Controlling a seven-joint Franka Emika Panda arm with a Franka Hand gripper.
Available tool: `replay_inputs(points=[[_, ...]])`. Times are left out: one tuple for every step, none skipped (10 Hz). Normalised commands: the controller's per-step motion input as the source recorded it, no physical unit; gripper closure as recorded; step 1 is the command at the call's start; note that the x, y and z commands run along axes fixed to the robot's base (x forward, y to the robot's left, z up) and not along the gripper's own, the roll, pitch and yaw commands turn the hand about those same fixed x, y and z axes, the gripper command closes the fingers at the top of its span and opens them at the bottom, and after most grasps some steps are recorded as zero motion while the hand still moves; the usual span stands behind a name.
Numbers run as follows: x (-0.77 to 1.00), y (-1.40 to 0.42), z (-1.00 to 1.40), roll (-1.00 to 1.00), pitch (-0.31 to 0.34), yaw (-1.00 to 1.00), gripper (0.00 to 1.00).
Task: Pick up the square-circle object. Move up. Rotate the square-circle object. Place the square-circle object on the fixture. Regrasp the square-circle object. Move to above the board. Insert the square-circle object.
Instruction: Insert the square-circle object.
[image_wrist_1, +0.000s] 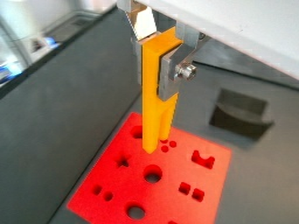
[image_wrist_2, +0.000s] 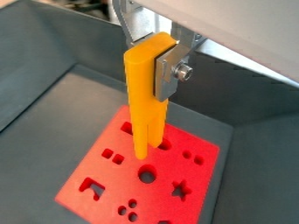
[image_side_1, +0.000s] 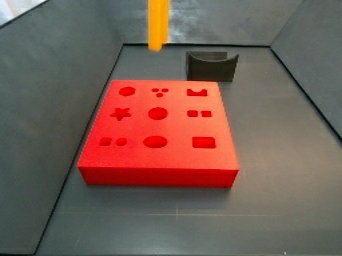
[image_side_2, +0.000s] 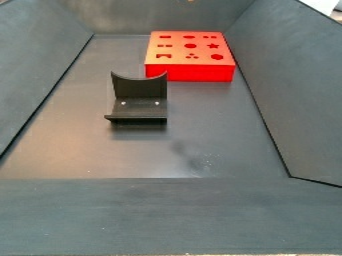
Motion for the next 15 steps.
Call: replay_inputs(points=[[0.0, -0.12, -0.48, -0.02, -0.139, -0.96, 1.0], [0.0, -0.13, -0.49, -0.02, -0.14, -0.95, 1.0], [-0.05, -0.22, -0.52, -0.03, -0.166, -0.86, 1.0], [-0.03, -0.29, -0.47, -0.03, -0.089, -0.81, 1.0], [-0.04, -0.25, -0.41, -0.02, -0.044, -0.82, 1.0], [-0.01, -0.2, -0.28, 0.0, 0.0, -0.86, 1.0], [0.0, -0.13, -0.15, 0.0, 0.001, -0.95, 1.0], [0.0, -0.12, -0.13, 0.0, 0.004, -0.95, 1.0], [-0.01, -0.18, -0.09, 0.02, 0.0, -0.88, 1.0], [-0.26, -0.2, -0.15, 0.07, 0.003, -0.71, 1.0], [-0.4, -0.18, -0.24, 0.09, 0.0, -0.6, 1.0], [-0.45, -0.16, -0.23, 0.11, 0.0, -0.58, 1.0], [-0.49, -0.16, -0.17, 0.11, 0.019, -0.57, 1.0], [-0.49, -0.16, -0.17, 0.12, 0.026, -0.57, 1.0], [-0.45, -0.09, -0.23, 0.09, 0.01, -0.64, 1.0]])
